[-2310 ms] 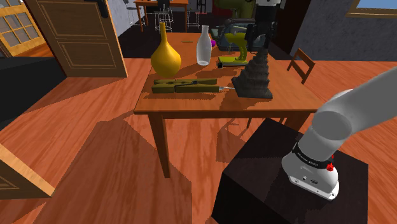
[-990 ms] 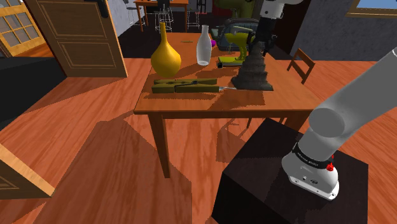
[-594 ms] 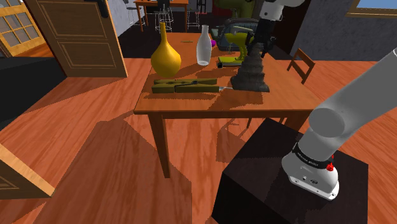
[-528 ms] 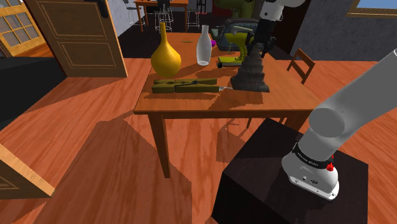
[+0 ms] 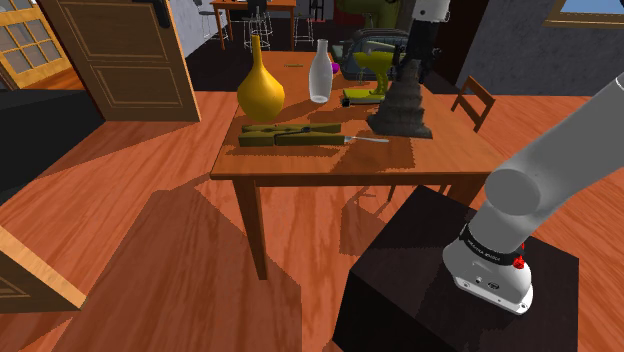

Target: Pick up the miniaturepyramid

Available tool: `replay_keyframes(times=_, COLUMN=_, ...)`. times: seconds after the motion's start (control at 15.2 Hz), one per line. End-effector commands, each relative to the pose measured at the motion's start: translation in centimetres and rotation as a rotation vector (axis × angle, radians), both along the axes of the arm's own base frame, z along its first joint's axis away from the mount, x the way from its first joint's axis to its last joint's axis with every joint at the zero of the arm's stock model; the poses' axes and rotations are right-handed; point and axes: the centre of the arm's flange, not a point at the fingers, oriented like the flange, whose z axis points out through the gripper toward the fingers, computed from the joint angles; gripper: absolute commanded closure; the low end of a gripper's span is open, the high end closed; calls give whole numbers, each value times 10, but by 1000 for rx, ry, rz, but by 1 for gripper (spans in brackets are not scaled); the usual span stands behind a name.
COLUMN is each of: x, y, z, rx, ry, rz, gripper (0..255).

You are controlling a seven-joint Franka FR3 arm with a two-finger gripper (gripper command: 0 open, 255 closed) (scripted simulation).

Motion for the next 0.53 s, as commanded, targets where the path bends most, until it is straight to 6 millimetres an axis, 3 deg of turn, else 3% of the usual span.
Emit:
replay_keyframes(times=0.0, x=0, y=0, z=12, rx=-2, ry=-2, rz=0, gripper=255)
replay_keyframes(times=0.46, x=0, y=0, z=49, rx=-2, ry=-2, rz=0, gripper=255)
